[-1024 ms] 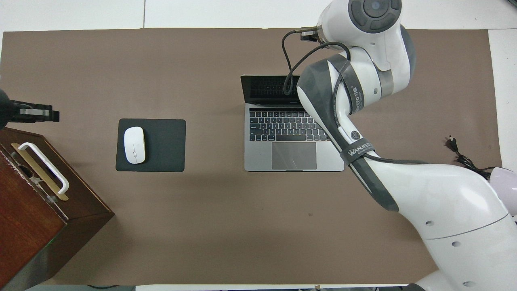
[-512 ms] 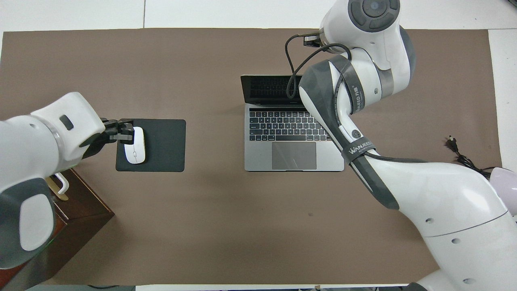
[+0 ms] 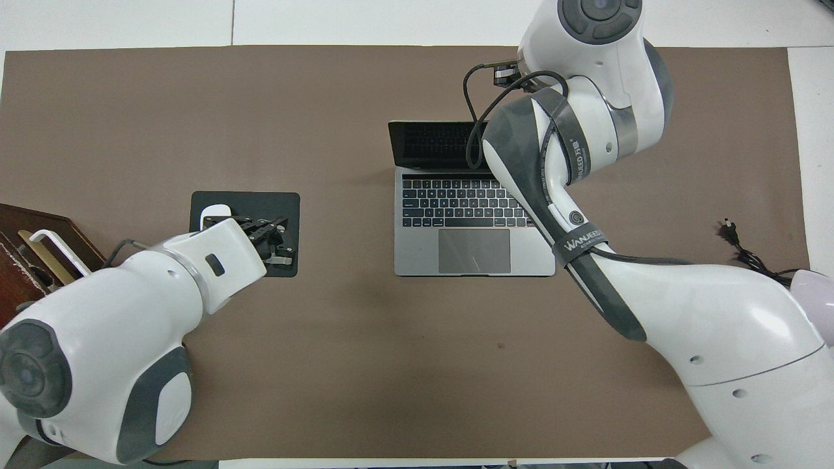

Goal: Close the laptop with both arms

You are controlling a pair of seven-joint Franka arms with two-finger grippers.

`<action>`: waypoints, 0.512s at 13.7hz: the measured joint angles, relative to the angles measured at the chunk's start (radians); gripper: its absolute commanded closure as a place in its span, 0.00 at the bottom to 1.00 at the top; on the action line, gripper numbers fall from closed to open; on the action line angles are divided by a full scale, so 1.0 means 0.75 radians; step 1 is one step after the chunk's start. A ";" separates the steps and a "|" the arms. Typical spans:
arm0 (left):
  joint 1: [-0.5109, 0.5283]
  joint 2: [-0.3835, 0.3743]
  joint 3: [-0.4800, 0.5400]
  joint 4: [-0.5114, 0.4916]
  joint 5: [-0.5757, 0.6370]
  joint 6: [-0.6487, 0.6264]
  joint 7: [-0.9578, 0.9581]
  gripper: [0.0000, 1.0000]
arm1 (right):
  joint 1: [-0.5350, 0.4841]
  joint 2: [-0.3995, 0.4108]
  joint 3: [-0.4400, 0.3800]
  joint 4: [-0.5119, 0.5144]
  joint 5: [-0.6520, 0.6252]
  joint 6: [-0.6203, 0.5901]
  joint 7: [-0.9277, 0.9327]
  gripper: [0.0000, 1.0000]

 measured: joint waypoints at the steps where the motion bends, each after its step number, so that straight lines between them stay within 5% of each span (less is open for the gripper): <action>1: -0.030 0.007 0.001 -0.025 0.000 0.048 -0.014 1.00 | 0.000 -0.001 0.000 0.000 0.000 -0.014 0.000 1.00; 7: -0.211 0.189 0.000 -0.168 0.000 0.474 -0.105 1.00 | 0.000 -0.012 -0.001 -0.007 0.000 -0.104 0.000 1.00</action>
